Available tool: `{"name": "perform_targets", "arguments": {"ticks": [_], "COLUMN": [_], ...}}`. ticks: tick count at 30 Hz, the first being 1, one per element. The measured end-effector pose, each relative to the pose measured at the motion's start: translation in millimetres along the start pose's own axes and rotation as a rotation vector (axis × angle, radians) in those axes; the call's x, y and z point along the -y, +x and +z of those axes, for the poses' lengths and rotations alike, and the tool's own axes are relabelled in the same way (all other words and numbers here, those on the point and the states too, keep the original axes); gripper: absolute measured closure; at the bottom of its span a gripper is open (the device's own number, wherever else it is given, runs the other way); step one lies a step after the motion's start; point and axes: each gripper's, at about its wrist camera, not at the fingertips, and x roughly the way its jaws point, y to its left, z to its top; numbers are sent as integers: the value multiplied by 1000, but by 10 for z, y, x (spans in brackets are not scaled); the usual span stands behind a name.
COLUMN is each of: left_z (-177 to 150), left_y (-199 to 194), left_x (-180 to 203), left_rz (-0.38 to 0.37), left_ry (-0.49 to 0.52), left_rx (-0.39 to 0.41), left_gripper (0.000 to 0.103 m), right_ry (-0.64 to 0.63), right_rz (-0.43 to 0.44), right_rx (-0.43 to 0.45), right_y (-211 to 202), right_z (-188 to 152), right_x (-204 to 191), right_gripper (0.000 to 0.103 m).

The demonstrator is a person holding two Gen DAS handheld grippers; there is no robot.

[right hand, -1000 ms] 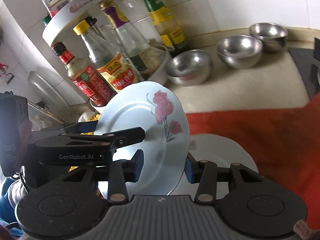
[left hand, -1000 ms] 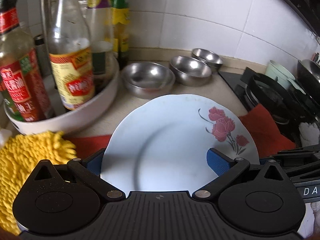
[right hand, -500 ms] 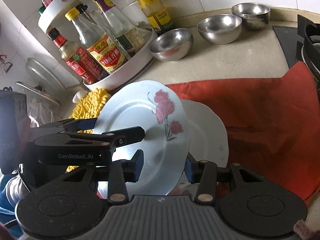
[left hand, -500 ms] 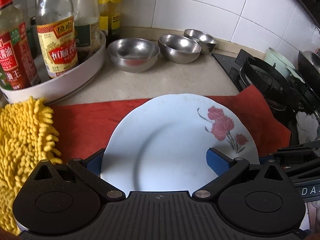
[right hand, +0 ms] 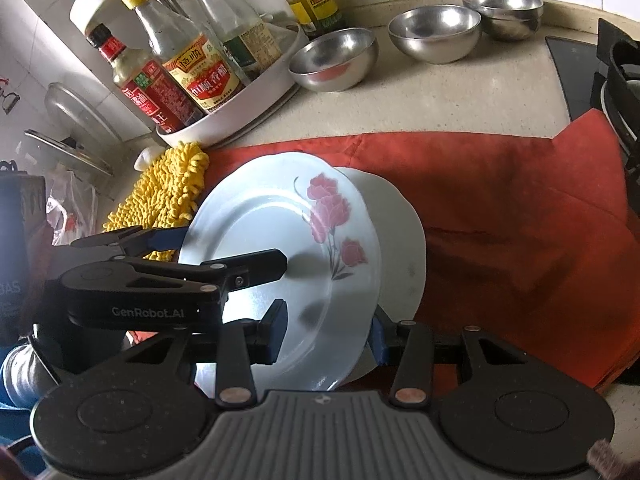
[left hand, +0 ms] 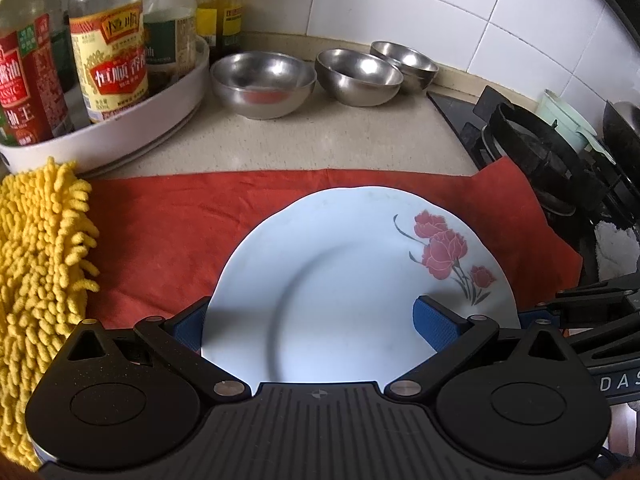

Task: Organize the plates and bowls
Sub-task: 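Carry the pink-flower plates with both grippers over the red cloth, then lower the plates onto the red cloth and open both grippers, then grip the dark bowl with the left gripper while the right grips a steel bowl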

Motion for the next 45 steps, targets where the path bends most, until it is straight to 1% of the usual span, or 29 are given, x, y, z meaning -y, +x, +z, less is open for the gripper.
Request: {"name": "perform_targets", "arguments": {"ticks": [3,7,13,15,18,21,25,27,30,32,36,38,40,42,43,45], "left_z": [13,56,83,89,110,154,246,325,536,712,1078,1239,1354,1433,1460,1515], "left_y": [58,109,137,137,109,70,5,-16,8,55,214,365,492,594,640,748], "left_x": [-8,-29,-66,-87,-59,-63,-113,-151,-202,-238,-356,-454,-542,-600,-621,-665], "left_rz": [-2,4,-6,-7,12,20,40,56,101,131,159,162,172,181,192,211], "left_ry": [-21,-41,-67,-78,-41,-42,-44,-42,-34,-37,-101,-167,-235,-279,-292,-313], "left_rx": [0,13,9,7,19,34,61,80,109,124,152,142,136,139,141,131], "left_gripper": [0,0,0,2,3,3,2,1,1,1,0,0,0,0,2,2], "right_ry": [-7,-23,-63,-73,-85,-75,-89,-85,-94,-114,-136,-105,-56,-19,-2,56], "right_rz": [-8,-21,-35,-35,-44,-40,-64,-70,-75,-75,-64,-56,-19,0,9,45], "right_rx": [-7,5,17,19,29,34,46,67,121,156,208,212,206,203,202,197], "right_y": [21,51,82,84,89,88,56,15,-57,-56,80,189,324,493,573,728], "right_z": [13,72,127,137,171,214,245,290,440,597,1027,1246,1456,1648,1728,1871], "right_x": [32,60,69,73,78,116,162,213,243,242,247,282,353,413,446,523], "right_gripper": [62,62,62,62,62,62,61,61,61,61,61,61,61,61,61,61]}}
